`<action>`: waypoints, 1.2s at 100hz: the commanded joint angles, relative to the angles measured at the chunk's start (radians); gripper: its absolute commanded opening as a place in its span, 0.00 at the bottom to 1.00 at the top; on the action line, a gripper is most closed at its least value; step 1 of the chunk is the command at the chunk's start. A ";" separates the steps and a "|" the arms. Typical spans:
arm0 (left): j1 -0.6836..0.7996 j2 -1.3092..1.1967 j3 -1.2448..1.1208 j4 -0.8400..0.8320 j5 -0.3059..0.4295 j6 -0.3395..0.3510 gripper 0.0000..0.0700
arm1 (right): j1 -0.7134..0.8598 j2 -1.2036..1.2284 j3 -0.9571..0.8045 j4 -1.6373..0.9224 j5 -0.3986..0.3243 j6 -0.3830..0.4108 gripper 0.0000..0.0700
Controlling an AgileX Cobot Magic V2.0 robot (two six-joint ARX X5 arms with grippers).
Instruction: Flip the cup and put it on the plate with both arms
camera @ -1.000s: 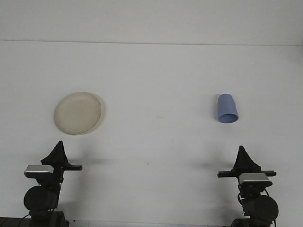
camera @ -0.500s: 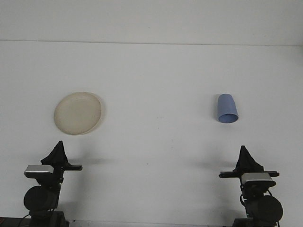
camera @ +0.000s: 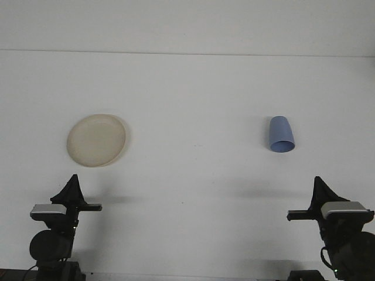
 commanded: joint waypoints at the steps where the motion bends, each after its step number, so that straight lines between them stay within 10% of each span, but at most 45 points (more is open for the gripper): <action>1: -0.001 -0.002 -0.019 0.010 0.002 -0.002 0.02 | 0.001 0.062 0.077 -0.059 0.000 0.004 0.00; 77: -0.001 -0.002 -0.019 0.010 0.002 -0.002 0.02 | 0.001 0.332 0.276 -0.419 0.000 0.057 0.00; 101: -0.001 -0.002 -0.019 0.010 0.002 -0.002 0.02 | 0.001 0.333 0.276 -0.435 0.000 0.055 0.51; 120: -0.001 -0.002 -0.019 0.010 0.002 -0.002 0.02 | 0.001 0.332 0.276 -0.435 0.000 0.032 0.68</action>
